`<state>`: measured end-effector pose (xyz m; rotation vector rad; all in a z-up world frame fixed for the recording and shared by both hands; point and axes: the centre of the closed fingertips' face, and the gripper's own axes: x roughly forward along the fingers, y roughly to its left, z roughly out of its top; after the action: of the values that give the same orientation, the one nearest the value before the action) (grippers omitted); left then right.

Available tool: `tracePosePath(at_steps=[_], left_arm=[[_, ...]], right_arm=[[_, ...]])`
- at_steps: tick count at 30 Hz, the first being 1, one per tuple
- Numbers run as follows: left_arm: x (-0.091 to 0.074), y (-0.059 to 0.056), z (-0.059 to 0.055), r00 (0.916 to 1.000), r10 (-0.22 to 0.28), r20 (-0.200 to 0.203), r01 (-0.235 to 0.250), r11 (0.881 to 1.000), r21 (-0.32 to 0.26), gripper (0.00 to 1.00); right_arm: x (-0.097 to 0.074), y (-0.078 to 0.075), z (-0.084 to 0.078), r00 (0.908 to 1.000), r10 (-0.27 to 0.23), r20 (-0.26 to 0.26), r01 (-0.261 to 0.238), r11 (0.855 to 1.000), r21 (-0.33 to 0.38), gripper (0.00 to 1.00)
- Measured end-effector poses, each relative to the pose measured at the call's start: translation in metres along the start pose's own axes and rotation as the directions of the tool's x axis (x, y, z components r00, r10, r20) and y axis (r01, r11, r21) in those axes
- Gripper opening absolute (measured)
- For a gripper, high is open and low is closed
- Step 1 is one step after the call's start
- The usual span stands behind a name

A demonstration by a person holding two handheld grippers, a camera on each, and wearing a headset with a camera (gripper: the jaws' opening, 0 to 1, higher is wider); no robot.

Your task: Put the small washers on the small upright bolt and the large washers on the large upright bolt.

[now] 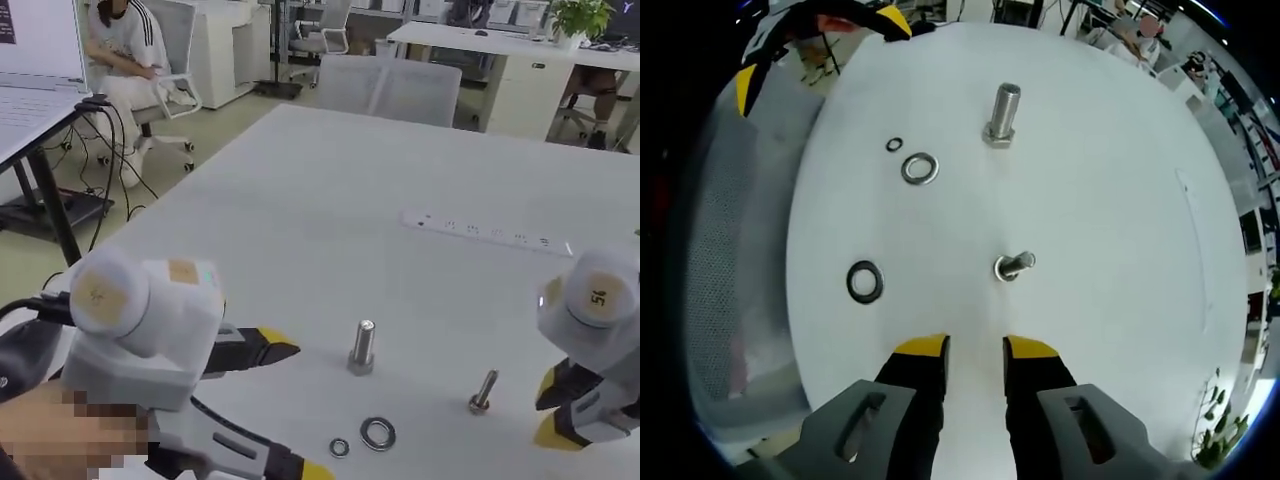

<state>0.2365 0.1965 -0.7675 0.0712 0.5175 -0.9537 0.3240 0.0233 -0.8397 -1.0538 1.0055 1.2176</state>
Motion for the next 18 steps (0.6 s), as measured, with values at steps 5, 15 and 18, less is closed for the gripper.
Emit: tracePosePath(at_steps=[5, 15, 18], left_arm=[[-0.003, -0.002, 0.001, 1.0000, 0.005, 0.007, -0.005, 1.000, 0.004, 0.92], [-0.010, -0.005, -0.001, 0.9997, 0.019, 0.015, -0.019, 1.000, 0.006, 0.92], [-0.011, -0.006, 0.000, 0.9996, 0.022, 0.018, -0.022, 1.000, 0.007, 0.92]], right_arm=[[-0.002, 0.011, 0.009, 0.9999, 0.012, 0.010, -0.011, 1.000, -0.020, 0.23], [0.002, 0.035, 0.029, 0.9992, 0.040, 0.010, -0.039, 0.996, -0.086, 0.23], [0.001, 0.039, 0.036, 0.9990, 0.042, 0.012, -0.041, 0.993, -0.106, 0.23]])
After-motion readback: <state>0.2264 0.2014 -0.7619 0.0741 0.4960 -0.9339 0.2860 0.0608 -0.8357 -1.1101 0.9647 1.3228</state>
